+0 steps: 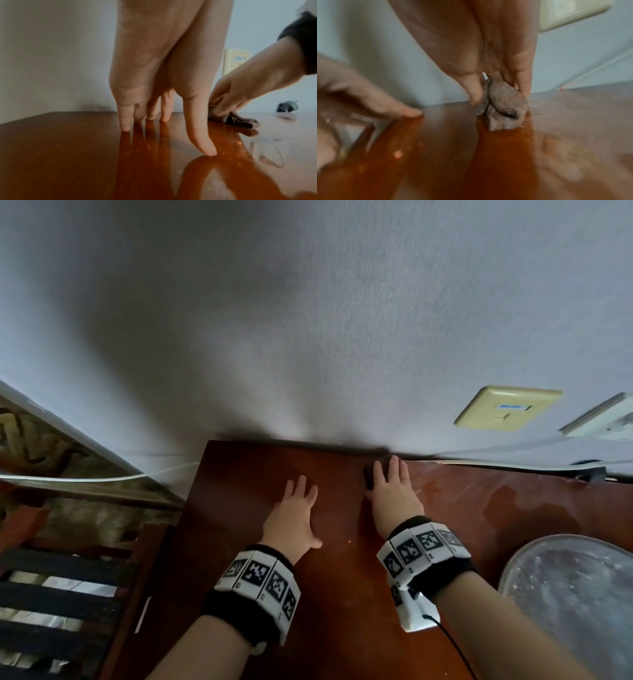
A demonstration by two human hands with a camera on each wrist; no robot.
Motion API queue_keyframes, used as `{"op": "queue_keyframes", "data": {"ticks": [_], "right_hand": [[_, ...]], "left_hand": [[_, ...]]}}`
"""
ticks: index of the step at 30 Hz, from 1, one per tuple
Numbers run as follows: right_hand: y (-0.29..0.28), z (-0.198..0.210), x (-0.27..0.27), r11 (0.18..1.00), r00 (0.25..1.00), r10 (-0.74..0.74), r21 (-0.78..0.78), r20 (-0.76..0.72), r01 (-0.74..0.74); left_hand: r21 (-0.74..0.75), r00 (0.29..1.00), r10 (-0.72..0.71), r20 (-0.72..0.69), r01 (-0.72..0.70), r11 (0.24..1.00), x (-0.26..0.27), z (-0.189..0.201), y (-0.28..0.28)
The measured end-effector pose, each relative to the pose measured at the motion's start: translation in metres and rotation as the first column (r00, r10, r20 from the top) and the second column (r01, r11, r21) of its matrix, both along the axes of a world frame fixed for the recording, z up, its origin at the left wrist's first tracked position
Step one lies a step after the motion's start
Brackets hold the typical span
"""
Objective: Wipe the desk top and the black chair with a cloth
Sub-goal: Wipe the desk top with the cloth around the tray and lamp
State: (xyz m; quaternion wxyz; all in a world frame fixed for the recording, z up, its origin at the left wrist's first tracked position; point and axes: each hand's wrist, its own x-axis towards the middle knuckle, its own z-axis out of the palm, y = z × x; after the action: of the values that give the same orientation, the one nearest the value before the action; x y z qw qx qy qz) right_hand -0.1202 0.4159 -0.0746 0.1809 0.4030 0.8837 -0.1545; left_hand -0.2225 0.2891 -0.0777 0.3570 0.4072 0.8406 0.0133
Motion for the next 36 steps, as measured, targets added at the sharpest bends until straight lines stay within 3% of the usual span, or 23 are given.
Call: {"op": "queue_keyframes", "data": {"ticks": [5, 9, 12, 14, 16, 19, 22, 27, 29, 30, 32, 34, 35, 36], "right_hand": [[0.021, 0.004, 0.021, 0.989, 0.988, 0.140, 0.039, 0.064, -0.143], [0.057, 0.007, 0.057, 0.994, 0.993, -0.075, 0.089, 0.087, 0.067], [0.047, 0.009, 0.051, 0.993, 0.994, -0.095, 0.071, 0.052, 0.092], [0.014, 0.014, 0.031, 0.997, 0.997, 0.071, 0.024, 0.020, -0.072], [-0.036, 0.009, 0.011, 0.943, 0.944, 0.328, -0.053, -0.026, -0.329], [-0.085, -0.008, 0.001, 0.885, 0.891, 0.441, -0.115, -0.107, -0.452], [-0.057, -0.003, 0.010, 0.899, 0.905, 0.402, -0.127, -0.136, -0.419], [0.026, -0.001, 0.032, 1.000, 0.996, 0.026, 0.000, -0.088, -0.026], [0.028, 0.002, 0.030, 0.999, 0.998, -0.006, 0.040, -0.059, 0.008], [0.019, 0.003, 0.028, 0.999, 0.998, 0.031, 0.045, -0.055, -0.028], [-0.018, 0.009, 0.026, 0.970, 0.968, 0.238, -0.025, -0.082, -0.241], [-0.064, 0.013, 0.036, 0.881, 0.877, 0.454, -0.072, -0.154, -0.469], [-0.079, 0.015, 0.042, 0.851, 0.835, 0.507, -0.025, -0.215, -0.524], [-0.083, 0.015, 0.047, 0.860, 0.839, 0.489, -0.028, -0.239, -0.510]], "left_hand": [[-0.034, 0.999, -0.034, -0.034, 0.033, 0.999, -0.001, -0.004, -0.001], [-0.037, 0.999, -0.025, -0.034, 0.024, 0.999, 0.000, -0.003, -0.001], [-0.084, 0.998, -0.039, -0.049, 0.035, 0.996, 0.002, -0.002, 0.003], [-0.097, 0.998, -0.032, -0.054, 0.026, 0.995, 0.003, -0.002, 0.005], [-0.068, 0.998, -0.017, -0.065, 0.013, 0.998, 0.003, -0.003, 0.006], [-0.001, 0.998, 0.021, -0.059, -0.021, 1.000, 0.001, -0.006, 0.002], [-0.029, 0.998, -0.029, -0.056, 0.027, 0.999, 0.000, -0.005, -0.001], [-0.067, 0.998, -0.027, -0.053, 0.024, 0.997, 0.001, -0.003, 0.002], [-0.079, 0.999, -0.023, -0.045, 0.019, 0.997, 0.001, -0.003, 0.003], [-0.085, 0.999, -0.021, -0.040, 0.018, 0.996, 0.001, -0.004, 0.004], [-0.086, 0.999, -0.016, -0.040, 0.012, 0.996, 0.000, -0.006, 0.006], [-0.050, 0.997, -0.001, -0.074, -0.003, 0.999, 0.001, -0.008, 0.006], [-0.033, 0.996, -0.001, -0.092, -0.002, 0.999, 0.001, -0.008, 0.005], [-0.029, 0.995, -0.014, -0.097, 0.011, 1.000, 0.001, -0.008, 0.003]]}}
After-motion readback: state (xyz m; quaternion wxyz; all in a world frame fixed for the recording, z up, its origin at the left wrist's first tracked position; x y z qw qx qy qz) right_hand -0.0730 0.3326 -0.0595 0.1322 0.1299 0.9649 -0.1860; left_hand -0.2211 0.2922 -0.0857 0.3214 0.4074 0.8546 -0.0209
